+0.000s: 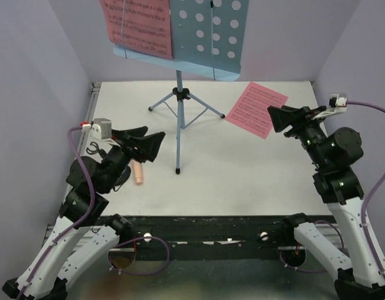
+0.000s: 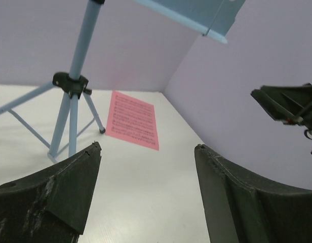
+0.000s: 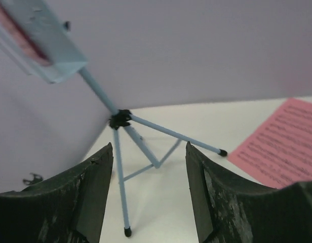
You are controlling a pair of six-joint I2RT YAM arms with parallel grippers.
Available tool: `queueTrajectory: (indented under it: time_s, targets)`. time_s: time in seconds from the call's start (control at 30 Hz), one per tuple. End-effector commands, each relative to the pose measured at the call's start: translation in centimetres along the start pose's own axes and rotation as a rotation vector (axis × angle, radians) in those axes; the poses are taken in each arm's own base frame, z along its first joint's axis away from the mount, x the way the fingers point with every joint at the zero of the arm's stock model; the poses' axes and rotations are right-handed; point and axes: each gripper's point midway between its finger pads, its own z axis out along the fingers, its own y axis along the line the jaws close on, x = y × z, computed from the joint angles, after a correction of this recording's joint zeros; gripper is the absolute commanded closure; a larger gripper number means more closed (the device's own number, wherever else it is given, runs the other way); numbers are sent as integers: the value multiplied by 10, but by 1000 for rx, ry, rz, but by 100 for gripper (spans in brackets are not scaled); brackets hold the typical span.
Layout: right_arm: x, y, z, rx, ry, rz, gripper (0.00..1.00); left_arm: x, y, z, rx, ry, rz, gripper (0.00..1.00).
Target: Pack up the instrument practice props
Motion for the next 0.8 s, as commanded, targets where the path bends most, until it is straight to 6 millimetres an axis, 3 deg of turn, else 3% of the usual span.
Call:
queueTrajectory:
  time_s: [0.0,0.07,0.27,0.4,0.47,0.53,0.6,0.77]
  targets:
    - [-17,70,-37,-320,-15,-121,33,-45,-7,3,-34,-95,86,16]
    - [-24,94,-51,-421,-16,-140,34,-60,-8,7,-56,-121,104,16]
    - [-59,126,-64,-509,-63,-159,34,-99,-11,17,-124,-169,134,16]
    - [-68,139,-44,-531,-48,-152,34,-109,-10,24,-139,-186,134,16]
    - [-67,132,-29,-469,-49,-136,35,-109,-5,23,-157,-183,138,16]
    - [-54,114,-14,-379,-34,-145,36,-101,2,22,-175,-164,139,16]
    - [-26,96,-3,-316,15,-151,36,-86,11,22,-190,-127,149,16]
    - [81,63,22,-292,208,-70,36,-25,40,26,-210,-22,109,16]
